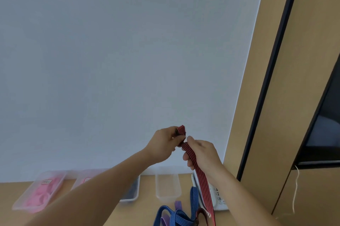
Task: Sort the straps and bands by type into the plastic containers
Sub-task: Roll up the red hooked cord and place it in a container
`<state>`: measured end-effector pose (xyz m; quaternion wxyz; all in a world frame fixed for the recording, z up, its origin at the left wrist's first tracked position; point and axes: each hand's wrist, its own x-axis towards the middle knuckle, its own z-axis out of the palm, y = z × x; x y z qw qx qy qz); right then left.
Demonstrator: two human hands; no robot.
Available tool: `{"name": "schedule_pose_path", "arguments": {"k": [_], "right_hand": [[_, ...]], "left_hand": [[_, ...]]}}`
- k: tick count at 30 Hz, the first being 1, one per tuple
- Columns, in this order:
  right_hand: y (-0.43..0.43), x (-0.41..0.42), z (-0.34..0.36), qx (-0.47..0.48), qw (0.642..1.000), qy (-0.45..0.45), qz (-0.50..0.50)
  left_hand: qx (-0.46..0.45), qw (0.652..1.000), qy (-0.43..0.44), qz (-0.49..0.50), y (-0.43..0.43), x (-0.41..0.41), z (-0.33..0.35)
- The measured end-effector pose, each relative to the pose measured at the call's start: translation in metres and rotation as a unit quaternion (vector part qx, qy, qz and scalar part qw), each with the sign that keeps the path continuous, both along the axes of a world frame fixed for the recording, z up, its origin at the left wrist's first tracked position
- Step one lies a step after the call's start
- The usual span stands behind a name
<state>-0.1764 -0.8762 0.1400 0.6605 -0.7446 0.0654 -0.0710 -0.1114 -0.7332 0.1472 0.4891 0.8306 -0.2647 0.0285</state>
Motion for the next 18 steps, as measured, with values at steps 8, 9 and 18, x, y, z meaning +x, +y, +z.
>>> {"name": "schedule_pose_path", "arguments": {"k": [8,9,18], "right_hand": [[0.001,-0.001,0.003,0.030,0.999,0.013,0.030],[0.001,-0.001,0.001,0.039,0.999,0.010,0.030],[0.000,0.001,-0.006,0.098,0.993,-0.059,0.003]], "left_hand": [[0.272,0.927,-0.252,-0.054,0.005,-0.003,-0.006],[0.293,0.920,-0.250,-0.071,0.006,-0.003,-0.006],[-0.131,0.977,0.164,-0.030,0.005,-0.006,-0.005]]}}
